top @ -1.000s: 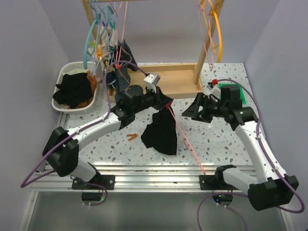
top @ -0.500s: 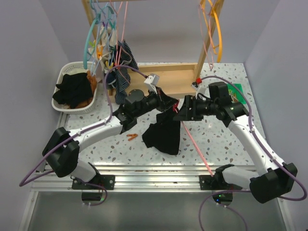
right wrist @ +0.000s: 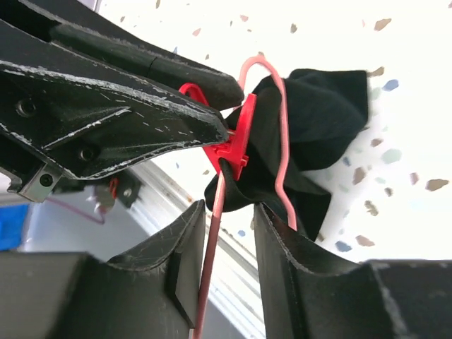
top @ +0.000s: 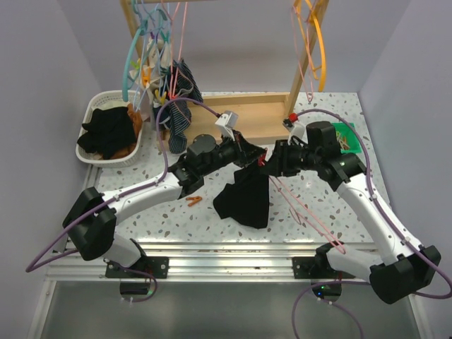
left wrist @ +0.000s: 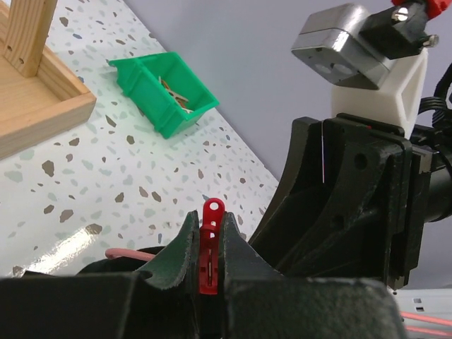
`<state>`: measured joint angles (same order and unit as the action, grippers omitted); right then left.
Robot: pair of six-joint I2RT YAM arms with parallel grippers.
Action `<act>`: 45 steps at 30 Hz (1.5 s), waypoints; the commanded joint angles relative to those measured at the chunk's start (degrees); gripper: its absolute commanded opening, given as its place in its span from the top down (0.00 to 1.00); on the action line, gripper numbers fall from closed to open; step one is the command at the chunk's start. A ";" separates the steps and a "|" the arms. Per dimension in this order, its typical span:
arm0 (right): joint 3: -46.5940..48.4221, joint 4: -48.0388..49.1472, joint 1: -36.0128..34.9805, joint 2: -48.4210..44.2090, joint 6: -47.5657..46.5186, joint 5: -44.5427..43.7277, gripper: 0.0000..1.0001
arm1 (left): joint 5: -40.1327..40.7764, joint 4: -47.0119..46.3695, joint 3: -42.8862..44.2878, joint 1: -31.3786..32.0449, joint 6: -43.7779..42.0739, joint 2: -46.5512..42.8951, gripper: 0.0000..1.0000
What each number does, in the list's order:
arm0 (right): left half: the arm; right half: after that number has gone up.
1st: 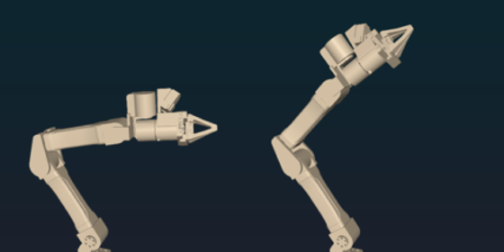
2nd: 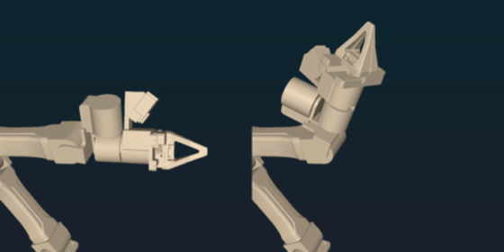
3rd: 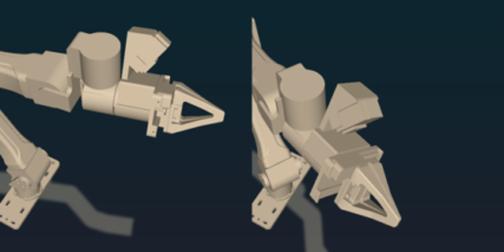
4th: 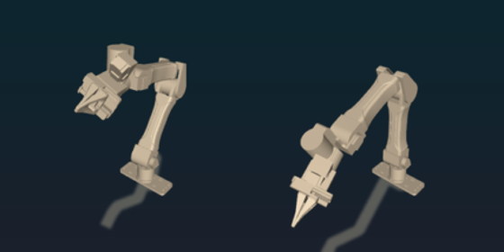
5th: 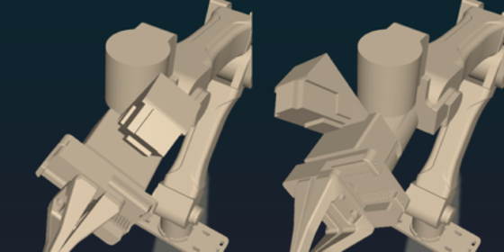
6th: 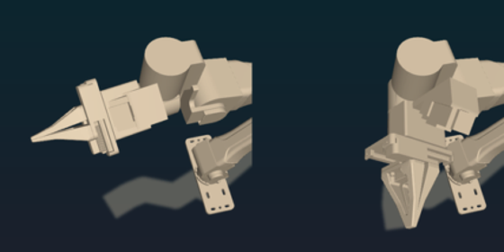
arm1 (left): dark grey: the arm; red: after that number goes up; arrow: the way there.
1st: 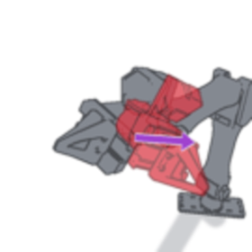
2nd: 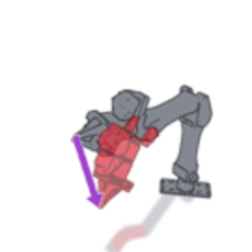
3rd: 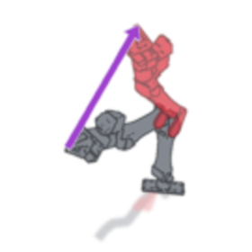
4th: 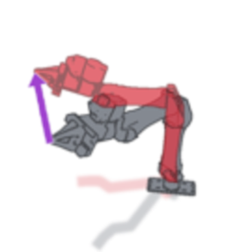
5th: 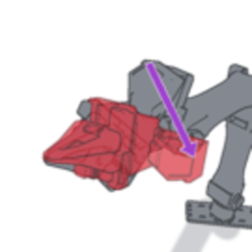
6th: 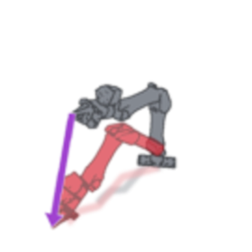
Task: Remove the underwear clipped to the hanger
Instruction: Remove the underwear from the hanger.
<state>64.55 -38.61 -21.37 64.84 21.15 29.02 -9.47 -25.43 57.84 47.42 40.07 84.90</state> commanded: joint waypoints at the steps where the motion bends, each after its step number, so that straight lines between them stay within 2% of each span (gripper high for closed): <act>1: -0.22 2.84 0.01 -2.00 -1.72 -5.19 0.64 | 0.86 -2.43 2.62 0.39 2.64 -2.46 1.00; 5: -1.18 3.72 0.10 -1.73 -1.55 -4.93 0.64 | 0.60 -2.78 3.59 0.48 5.18 -2.02 1.00; 7: -1.71 4.42 0.09 -1.82 -1.37 -5.11 0.67 | 0.07 -2.78 4.20 0.57 5.98 -1.50 1.00; 8: -1.89 4.68 0.01 -1.82 -1.28 -5.72 0.70 | 0.24 -2.78 4.29 0.57 6.24 -1.23 1.00; 9: -1.98 4.86 0.01 -1.91 -1.46 -6.07 0.78 | 0.16 -2.70 4.38 0.57 6.50 -1.14 1.00; 13: -1.89 4.25 0.01 -1.91 -2.07 -6.43 1.00 | 0.16 -1.29 4.73 0.66 6.25 -1.14 1.00; 15: -1.80 3.72 0.01 -2.00 -2.60 -6.43 1.00 | 1.12 -0.33 4.73 0.57 6.24 -1.58 0.99; 16: -1.80 3.54 0.01 -1.91 -2.69 -6.34 1.00 | 2.17 0.03 4.73 0.48 6.16 -1.84 0.85; 17: -1.80 2.85 0.01 -1.82 -3.12 -6.34 1.00 | 2.62 0.81 4.91 0.48 6.16 -2.11 0.78; 18: -1.80 2.49 0.01 -1.73 -3.30 -6.43 1.00 | 2.97 1.08 4.91 0.39 6.16 -2.28 0.75; 20: -2.41 2.23 0.10 -1.82 -3.74 -6.52 1.00 | 4.11 1.79 5.17 0.22 6.33 -2.46 0.59; 24: -3.56 1.79 0.01 -1.82 -4.71 -6.25 1.00 | 5.17 3.37 6.05 0.13 6.59 -2.46 0.38; 25: -3.65 1.61 0.09 -1.82 -4.89 -6.25 1.00 | 5.43 4.15 6.49 0.04 6.68 -2.37 0.29; 26: -3.82 1.35 0.01 -1.82 -5.50 -6.43 1.00 | 5.78 5.12 6.93 0.04 6.94 -1.94 0.24; 27: -3.82 1.17 0.09 -1.82 -5.68 -6.51 1.00 | 6.04 6.43 7.45 0.04 7.29 -1.59 0.15; 30: -3.38 0.47 0.01 -2.08 -6.82 -8.09 1.00 | 5.00 15.82 12.45 -0.57 9.05 1.40 0.00; 34: -3.03 -0.32 0.01 -2.44 -8.40 -10.64 1.00 | 2.98 36.62 24.29 -1.89 12.91 7.02 0.00; 37: -2.85 -0.68 -0.08 -3.48 -9.46 -13.53 1.00 | 1.22 47.62 30.81 -3.29 16.59 11.41 0.00; 39: -3.21 -0.33 -0.08 -4.10 -9.63 -14.24 1.00 | 0.52 51.69 33.89 -4.17 17.93 12.30 0.00; 42: -3.21 -0.24 0.01 -4.28 -10.60 -12.68 1.00 | -0.10 52.94 35.32 -5.49 16.01 13.01 0.00; 45: -2.86 -0.15 0.01 -3.93 -10.16 -6.01 1.00 | -5.09 46.99 30.96 -7.59 6.80 11.17 0.00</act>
<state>60.69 -39.44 -21.37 61.87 12.32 18.31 -9.10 21.80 89.73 41.87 53.23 98.08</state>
